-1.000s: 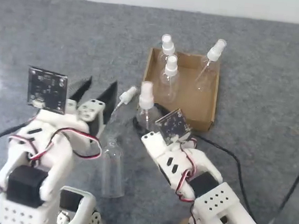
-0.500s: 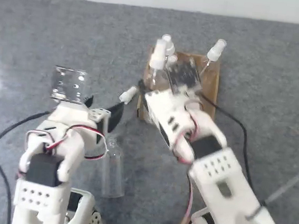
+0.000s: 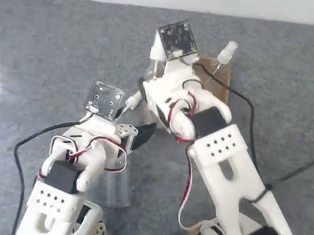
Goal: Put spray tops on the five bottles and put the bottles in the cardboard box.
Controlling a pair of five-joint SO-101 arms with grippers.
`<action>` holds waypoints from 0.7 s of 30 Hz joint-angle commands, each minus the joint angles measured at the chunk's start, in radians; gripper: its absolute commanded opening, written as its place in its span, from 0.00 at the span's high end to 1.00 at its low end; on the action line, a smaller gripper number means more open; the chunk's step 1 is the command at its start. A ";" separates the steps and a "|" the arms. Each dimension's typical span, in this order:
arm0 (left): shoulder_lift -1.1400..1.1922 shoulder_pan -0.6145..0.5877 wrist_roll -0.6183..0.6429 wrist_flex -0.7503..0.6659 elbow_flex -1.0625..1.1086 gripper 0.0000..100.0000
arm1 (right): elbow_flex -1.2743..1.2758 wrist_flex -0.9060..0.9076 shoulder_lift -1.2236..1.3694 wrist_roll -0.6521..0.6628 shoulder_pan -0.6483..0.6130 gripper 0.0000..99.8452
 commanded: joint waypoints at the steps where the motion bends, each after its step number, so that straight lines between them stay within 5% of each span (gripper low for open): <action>1: -0.012 -0.011 -0.008 -0.044 -0.005 0.69 | -0.075 0.081 -0.134 -0.009 -0.038 0.99; 10: -0.012 -0.011 -0.008 -0.041 0.002 0.70 | -0.064 0.130 -0.223 0.078 0.025 0.99; 21: -0.014 -0.012 -0.008 -0.037 0.021 0.74 | -0.060 0.125 -0.223 0.267 0.377 0.99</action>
